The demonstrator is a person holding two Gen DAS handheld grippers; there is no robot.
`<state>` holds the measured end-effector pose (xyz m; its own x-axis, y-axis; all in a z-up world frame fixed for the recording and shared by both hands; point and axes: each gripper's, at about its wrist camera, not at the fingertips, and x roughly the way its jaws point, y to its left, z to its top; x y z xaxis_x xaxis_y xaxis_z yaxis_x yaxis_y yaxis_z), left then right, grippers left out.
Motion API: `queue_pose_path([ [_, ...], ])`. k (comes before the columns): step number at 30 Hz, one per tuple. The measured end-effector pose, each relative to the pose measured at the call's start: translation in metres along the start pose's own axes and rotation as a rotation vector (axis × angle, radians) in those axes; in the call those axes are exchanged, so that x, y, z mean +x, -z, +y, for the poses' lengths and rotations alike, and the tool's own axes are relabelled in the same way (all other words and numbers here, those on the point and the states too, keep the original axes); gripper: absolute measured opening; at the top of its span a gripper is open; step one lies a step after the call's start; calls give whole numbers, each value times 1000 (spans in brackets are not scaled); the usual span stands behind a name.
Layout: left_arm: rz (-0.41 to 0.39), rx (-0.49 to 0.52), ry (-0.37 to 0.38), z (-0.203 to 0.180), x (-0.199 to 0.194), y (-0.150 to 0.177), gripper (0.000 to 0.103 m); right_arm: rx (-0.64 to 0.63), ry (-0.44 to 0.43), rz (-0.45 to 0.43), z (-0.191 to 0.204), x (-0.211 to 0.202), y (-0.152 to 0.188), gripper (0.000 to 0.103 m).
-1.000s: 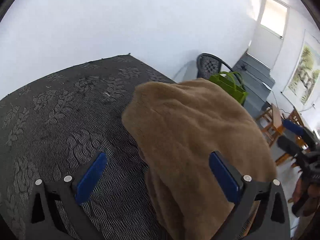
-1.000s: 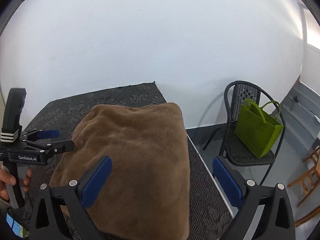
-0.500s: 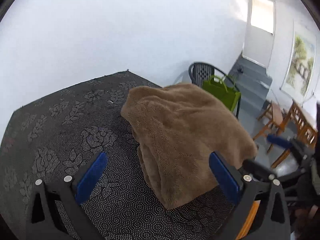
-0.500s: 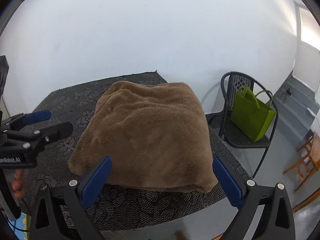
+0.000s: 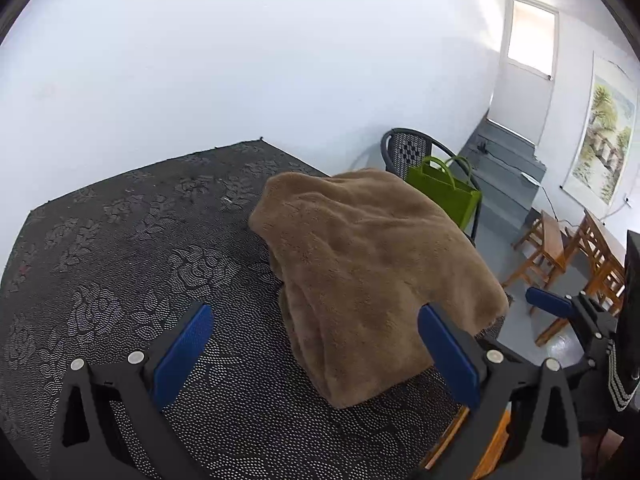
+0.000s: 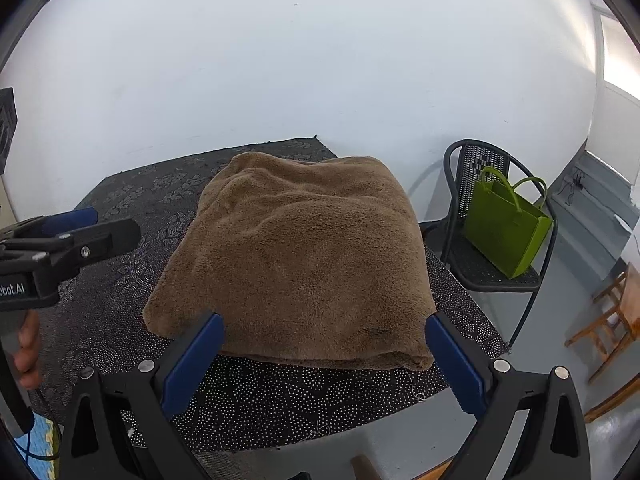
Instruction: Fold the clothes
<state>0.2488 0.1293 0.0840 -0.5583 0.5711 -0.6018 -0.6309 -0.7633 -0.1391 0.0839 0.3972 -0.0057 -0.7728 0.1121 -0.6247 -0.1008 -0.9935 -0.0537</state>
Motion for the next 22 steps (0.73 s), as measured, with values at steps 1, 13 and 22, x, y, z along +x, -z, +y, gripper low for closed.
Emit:
queue_pose_path([
  [1, 1, 6, 2, -1, 0, 0, 103, 4, 0, 0, -1, 0, 0, 102],
  [13, 0, 6, 66, -4, -2, -1, 103, -5, -6, 1, 4, -2, 1, 102],
  [22, -19, 57, 28, -14, -3, 0, 103, 6, -1, 3, 1, -3, 2, 102],
])
